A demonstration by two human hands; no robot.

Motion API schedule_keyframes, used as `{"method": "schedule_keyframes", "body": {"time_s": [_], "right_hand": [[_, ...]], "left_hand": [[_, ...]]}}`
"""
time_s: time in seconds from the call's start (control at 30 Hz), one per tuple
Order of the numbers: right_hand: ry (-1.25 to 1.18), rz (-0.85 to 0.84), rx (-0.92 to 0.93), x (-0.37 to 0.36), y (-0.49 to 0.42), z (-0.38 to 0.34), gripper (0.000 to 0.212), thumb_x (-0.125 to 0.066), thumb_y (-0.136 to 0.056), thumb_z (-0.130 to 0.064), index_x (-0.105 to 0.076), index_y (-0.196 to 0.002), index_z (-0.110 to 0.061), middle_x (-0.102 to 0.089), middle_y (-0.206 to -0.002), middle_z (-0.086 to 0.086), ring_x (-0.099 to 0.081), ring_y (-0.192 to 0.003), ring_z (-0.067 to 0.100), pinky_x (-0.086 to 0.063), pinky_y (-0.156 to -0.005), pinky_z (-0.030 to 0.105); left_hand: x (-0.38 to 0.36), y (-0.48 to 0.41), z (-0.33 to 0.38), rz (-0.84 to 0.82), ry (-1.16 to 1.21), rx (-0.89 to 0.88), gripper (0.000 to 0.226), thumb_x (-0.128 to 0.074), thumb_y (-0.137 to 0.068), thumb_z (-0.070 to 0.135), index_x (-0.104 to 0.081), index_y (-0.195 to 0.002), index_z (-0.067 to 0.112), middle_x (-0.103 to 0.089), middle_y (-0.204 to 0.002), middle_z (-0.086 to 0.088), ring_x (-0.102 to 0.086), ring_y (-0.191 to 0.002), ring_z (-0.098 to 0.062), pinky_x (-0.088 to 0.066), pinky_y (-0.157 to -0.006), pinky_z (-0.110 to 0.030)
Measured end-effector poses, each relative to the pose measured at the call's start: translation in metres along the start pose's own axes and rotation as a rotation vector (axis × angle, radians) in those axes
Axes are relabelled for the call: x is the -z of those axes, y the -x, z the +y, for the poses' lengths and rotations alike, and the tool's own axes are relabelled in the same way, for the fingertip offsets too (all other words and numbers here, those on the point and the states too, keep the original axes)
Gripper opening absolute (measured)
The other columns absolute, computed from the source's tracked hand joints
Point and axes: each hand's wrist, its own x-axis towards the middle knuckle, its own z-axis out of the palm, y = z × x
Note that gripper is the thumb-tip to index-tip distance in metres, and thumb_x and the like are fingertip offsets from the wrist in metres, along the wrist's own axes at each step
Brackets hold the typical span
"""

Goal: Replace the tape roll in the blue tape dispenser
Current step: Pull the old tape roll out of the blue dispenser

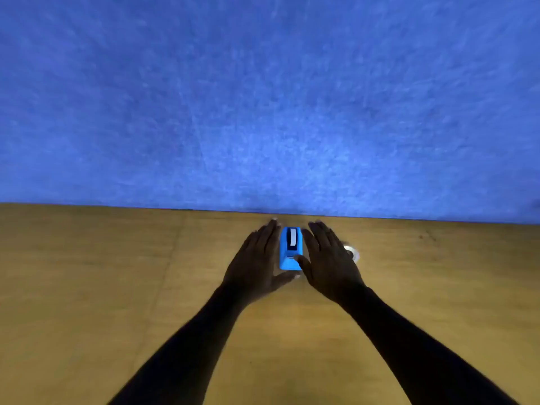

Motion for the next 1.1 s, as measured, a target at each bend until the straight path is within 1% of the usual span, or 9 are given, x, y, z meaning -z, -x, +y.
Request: {"method": "schedule_keyframes", "body": {"time_s": [0.13, 0.23, 0.33, 0.5, 0.67, 0.77, 0.83, 1.0, 1.1], "right_hand": [[-0.089, 0.004, -0.043, -0.018, -0.016, 0.01, 0.056, -0.064, -0.09, -0.029, -0.049, -0.133, 0.003, -0.054, -0.136, 0.026, -0.049, -0.129, 0.04, -0.042, -0.106, 0.048], [-0.166, -0.001, -0.059, -0.03, -0.024, 0.014, 0.056, -0.063, -0.091, -0.03, -0.047, -0.135, 0.001, -0.057, -0.133, 0.022, -0.054, -0.123, 0.036, -0.045, -0.101, 0.043], [-0.166, -0.032, -0.052, -0.037, -0.033, 0.021, 0.061, -0.06, -0.093, -0.037, -0.042, -0.14, -0.004, -0.057, -0.135, 0.019, -0.055, -0.122, 0.033, -0.046, -0.1, 0.041], [-0.211, -0.1, -0.033, -0.048, -0.041, 0.024, 0.061, -0.055, -0.093, -0.046, -0.038, -0.142, -0.014, -0.057, -0.134, 0.011, -0.061, -0.114, 0.027, -0.051, -0.088, 0.036], [-0.254, -0.113, -0.051, -0.048, -0.049, 0.03, 0.059, -0.058, -0.091, -0.044, -0.04, -0.141, -0.02, -0.057, -0.135, 0.01, -0.06, -0.116, 0.027, -0.05, -0.088, 0.037], [-0.271, -0.133, -0.066, -0.045, -0.054, 0.031, 0.058, -0.064, -0.087, -0.04, -0.042, -0.14, -0.026, -0.063, -0.126, 0.008, -0.062, -0.11, 0.026, -0.051, -0.085, 0.038], [-0.266, -0.134, -0.065, -0.044, -0.057, 0.031, 0.057, -0.067, -0.086, -0.037, -0.045, -0.138, -0.029, -0.067, -0.122, 0.007, -0.063, -0.108, 0.026, -0.051, -0.084, 0.038], [-0.229, -0.101, -0.08, -0.046, -0.063, 0.029, 0.052, -0.067, -0.086, -0.034, -0.05, -0.135, -0.029, -0.072, -0.114, 0.004, -0.067, -0.102, 0.026, -0.05, -0.081, 0.035], [-0.245, -0.088, -0.074, -0.047, -0.064, 0.029, 0.051, -0.068, -0.086, -0.032, -0.051, -0.134, -0.027, -0.073, -0.114, 0.005, -0.067, -0.102, 0.026, -0.051, -0.082, 0.036]], "left_hand": [[-0.026, -0.013, -0.009, -0.076, 0.07, 0.048, 0.117, -0.061, -0.073, 0.074, -0.015, -0.155, 0.005, -0.019, -0.164, -0.014, -0.021, -0.151, -0.025, -0.026, -0.121, -0.036], [-0.044, -0.018, -0.014, -0.089, 0.111, 0.072, 0.126, -0.067, -0.067, 0.074, -0.011, -0.155, 0.003, -0.018, -0.164, -0.016, -0.021, -0.151, -0.026, -0.02, -0.119, -0.032], [-0.055, -0.024, -0.02, -0.079, 0.196, 0.106, 0.132, -0.072, -0.063, 0.073, -0.011, -0.155, 0.001, -0.019, -0.164, -0.016, -0.022, -0.15, -0.025, -0.021, -0.12, -0.032], [-0.07, -0.029, -0.021, -0.045, 0.278, 0.076, 0.127, -0.063, -0.064, 0.077, -0.014, -0.154, 0.003, -0.024, -0.163, -0.013, -0.029, -0.147, -0.023, -0.029, -0.12, -0.037], [-0.074, -0.031, -0.024, 0.002, 0.268, 0.099, 0.116, -0.064, -0.068, 0.075, -0.024, -0.153, 0.008, -0.038, -0.157, -0.006, -0.037, -0.141, -0.019, -0.031, -0.118, -0.032], [-0.069, -0.033, -0.022, 0.012, 0.263, 0.113, 0.113, -0.065, -0.066, 0.076, -0.029, -0.151, 0.009, -0.048, -0.148, -0.004, -0.044, -0.134, -0.016, -0.029, -0.113, -0.024], [-0.068, -0.034, -0.021, 0.013, 0.272, 0.122, 0.113, -0.066, -0.066, 0.076, -0.03, -0.15, 0.011, -0.049, -0.148, -0.001, -0.044, -0.134, -0.015, -0.03, -0.114, -0.024], [-0.07, -0.034, -0.021, 0.01, 0.261, 0.131, 0.114, -0.064, -0.065, 0.078, -0.027, -0.151, 0.015, -0.048, -0.149, 0.001, -0.043, -0.136, -0.013, -0.034, -0.116, -0.032], [-0.071, -0.035, -0.021, 0.016, 0.239, 0.13, 0.114, -0.063, -0.064, 0.079, -0.028, -0.151, 0.013, -0.049, -0.147, -0.001, -0.044, -0.134, -0.014, -0.033, -0.116, -0.028]]}}
